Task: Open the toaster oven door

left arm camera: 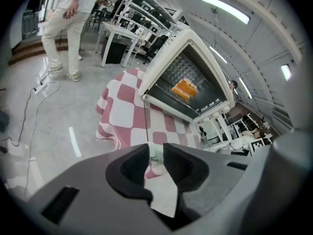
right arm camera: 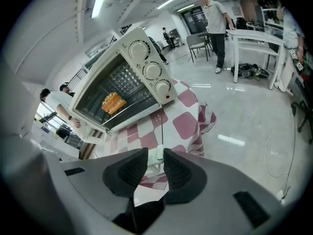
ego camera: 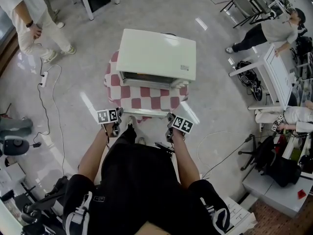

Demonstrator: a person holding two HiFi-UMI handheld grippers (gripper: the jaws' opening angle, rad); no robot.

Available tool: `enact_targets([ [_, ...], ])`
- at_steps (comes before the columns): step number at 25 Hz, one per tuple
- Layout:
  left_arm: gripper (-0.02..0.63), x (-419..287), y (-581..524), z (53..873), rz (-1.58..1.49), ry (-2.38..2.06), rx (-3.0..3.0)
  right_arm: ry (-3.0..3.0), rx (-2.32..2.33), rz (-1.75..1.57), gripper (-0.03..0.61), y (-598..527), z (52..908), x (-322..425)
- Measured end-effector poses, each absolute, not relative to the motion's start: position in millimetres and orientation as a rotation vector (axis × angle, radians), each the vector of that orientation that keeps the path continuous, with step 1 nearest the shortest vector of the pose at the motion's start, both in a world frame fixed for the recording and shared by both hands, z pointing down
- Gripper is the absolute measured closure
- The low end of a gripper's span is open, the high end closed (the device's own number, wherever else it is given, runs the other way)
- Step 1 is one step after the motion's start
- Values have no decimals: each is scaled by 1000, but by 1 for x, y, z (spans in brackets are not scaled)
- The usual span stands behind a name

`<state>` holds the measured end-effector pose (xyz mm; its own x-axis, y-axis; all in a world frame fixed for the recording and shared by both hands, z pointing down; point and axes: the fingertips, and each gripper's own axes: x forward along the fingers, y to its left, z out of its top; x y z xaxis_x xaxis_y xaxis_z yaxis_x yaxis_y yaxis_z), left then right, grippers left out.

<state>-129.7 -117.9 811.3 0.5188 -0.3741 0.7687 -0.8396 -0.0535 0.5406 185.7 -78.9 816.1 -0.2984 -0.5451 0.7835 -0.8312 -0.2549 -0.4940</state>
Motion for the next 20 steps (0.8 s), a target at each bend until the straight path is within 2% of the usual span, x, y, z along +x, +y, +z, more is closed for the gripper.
enact_targets([
  [20,506,-126,-104,859,878,-1057,1724,-1591,1506,1322,451,-67,865,179],
])
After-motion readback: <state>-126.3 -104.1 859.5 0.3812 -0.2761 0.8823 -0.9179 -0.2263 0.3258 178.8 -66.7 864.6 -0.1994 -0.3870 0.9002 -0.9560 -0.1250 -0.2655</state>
